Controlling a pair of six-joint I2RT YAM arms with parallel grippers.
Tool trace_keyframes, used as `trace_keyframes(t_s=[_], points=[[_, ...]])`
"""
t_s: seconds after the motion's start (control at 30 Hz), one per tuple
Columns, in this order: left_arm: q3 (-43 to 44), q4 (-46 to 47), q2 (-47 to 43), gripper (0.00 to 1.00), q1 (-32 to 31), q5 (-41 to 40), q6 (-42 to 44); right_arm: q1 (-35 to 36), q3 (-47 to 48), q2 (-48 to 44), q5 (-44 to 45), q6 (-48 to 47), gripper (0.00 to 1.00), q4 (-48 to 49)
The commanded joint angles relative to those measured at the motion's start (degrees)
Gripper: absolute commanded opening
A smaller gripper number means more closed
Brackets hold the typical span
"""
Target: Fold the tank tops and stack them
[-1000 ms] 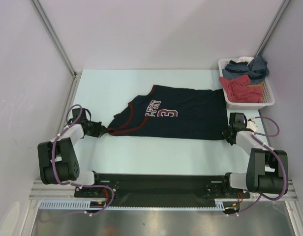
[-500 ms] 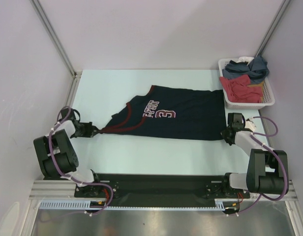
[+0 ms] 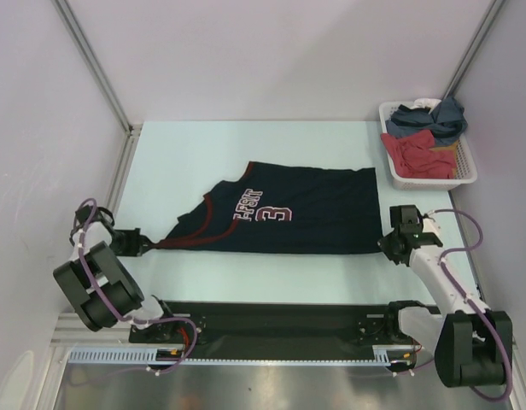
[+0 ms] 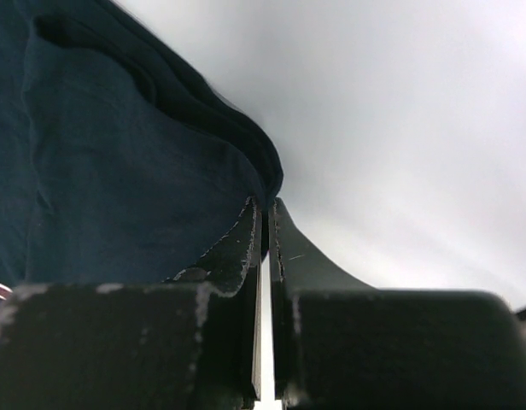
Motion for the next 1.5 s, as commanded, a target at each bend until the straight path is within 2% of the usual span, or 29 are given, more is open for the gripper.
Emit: trace_keyframes(t_s=[0.0, 0.07, 0.13, 0.17, 0.2, 0.23, 0.27, 0.33, 0.37, 0.43, 0.53, 0.6, 0.63, 0.77, 0.83, 0.87, 0.93, 1.0, 1.1, 1.13, 1.2, 1.3, 1.47], points=[[0.16, -3.31, -4.32, 0.00, 2.38, -4.15, 5.22, -0.22, -1.64, -3.92, 3.23, 1.20, 0.00, -7.65], [-0.73, -4.10, -5.82, 0.02, 2.38, -5.29, 5.40, -0.30, -2.34, -5.86, 3.41, 1.90, 0.00, -10.37], [-3.27, -3.41, -8.71, 0.09, 2.38, -5.21, 5.32, -0.22, -3.14, -9.19, 3.94, 3.30, 0.00, -11.79], [-4.24, -2.97, -9.68, 0.30, 2.47, -5.13, 5.14, -0.22, -4.62, -10.26, 2.98, 3.83, 0.01, -11.71], [-6.16, -2.61, -10.65, 0.44, 2.38, -5.13, 4.71, -0.30, -5.16, -11.23, 2.71, 4.54, 0.03, -11.97], [-6.96, -1.39, -11.44, 0.54, 2.38, -4.95, 4.61, -0.30, -5.68, -12.37, 2.88, 5.24, 0.06, -12.32], [-7.67, -0.68, -12.84, 0.66, 2.47, -4.60, 4.61, -0.30, -6.12, -14.21, 3.58, 6.29, 0.23, -12.93], [-8.11, -0.07, -13.56, 0.75, 2.47, -3.81, 4.44, -0.39, -6.30, -16.06, 4.29, 6.91, 0.47, -13.46], [-7.94, 0.29, -13.91, 0.80, 2.47, -3.46, 4.61, -0.31, -6.30, -17.37, 4.55, 6.92, 0.63, -13.46], [-4.53, 0.20, -13.48, 0.86, 2.47, -3.02, 6.71, -0.48, -5.00, -18.44, 5.95, 5.87, 0.74, -12.33], [1.01, -0.06, -12.77, 0.88, 2.47, -3.81, 12.07, -0.31, -1.39, -17.13, 7.89, 2.53, 0.80, -10.75], [4.10, 0.98, -13.21, 0.91, 2.47, -3.55, 15.67, -0.13, 0.98, -14.50, 6.76, -2.47, 0.81, -8.29], [4.63, 1.69, -13.56, 1.00, 2.47, -3.63, 16.82, 0.65, 1.60, -13.62, 6.49, -4.06, 0.82, -5.75], [6.83, 5.19, -14.09, 1.00, 2.21, -0.13, 19.03, 5.38, 4.15, -8.26, 2.98, -10.39, 0.83, 2.87], [6.39, 8.97, -14.00, 1.00, 1.16, 7.30, 19.64, 8.38, 5.55, -4.83, -1.32, -14.76, 0.82, 9.69], [6.48, 12.30, -13.83, 1.00, 0.02, 8.83, 20.34, 11.62, 5.91, -3.69, -2.99, -16.45, 0.82, 12.26], [7.96, 12.94, -12.25, 1.00, -5.68, 8.33, 21.65, 15.32, 8.09, 1.31, -7.56, -19.17, 0.77, 19.01], [10.86, 12.42, -9.45, 1.00, -12.69, 6.49, 22.19, 20.40, 10.91, 5.88, -11.24, -20.33, 0.73, 21.86], [12.10, 14.61, -4.97, 1.00, -18.60, 8.49, 20.53, 26.12, 18.37, 16.51, -15.03, -23.22, 0.67, 24.68], [12.10, 15.66, -4.08, 1.00, -19.67, 8.76, 18.61, 27.37, 20.92, 22.45, -16.52, -23.75, 0.62, 24.42], [11.14, 19.09, -2.06, 1.00, -22.48, 7.54, 17.10, 28.96, 26.72, 27.85, -21.95, -25.34, 0.57, 24.68], [10.52, 21.91, 1.71, 0.98, -25.30, 5.52, 15.51, 31.59, 31.46, 35.86, -29.16, -26.30, 0.53, 27.66], [10.17, 25.68, 6.56, 0.96, -27.85, 2.44, 14.29, 35.10, 37.37, 44.73, -34.29, -28.33, 0.47, 30.92]])
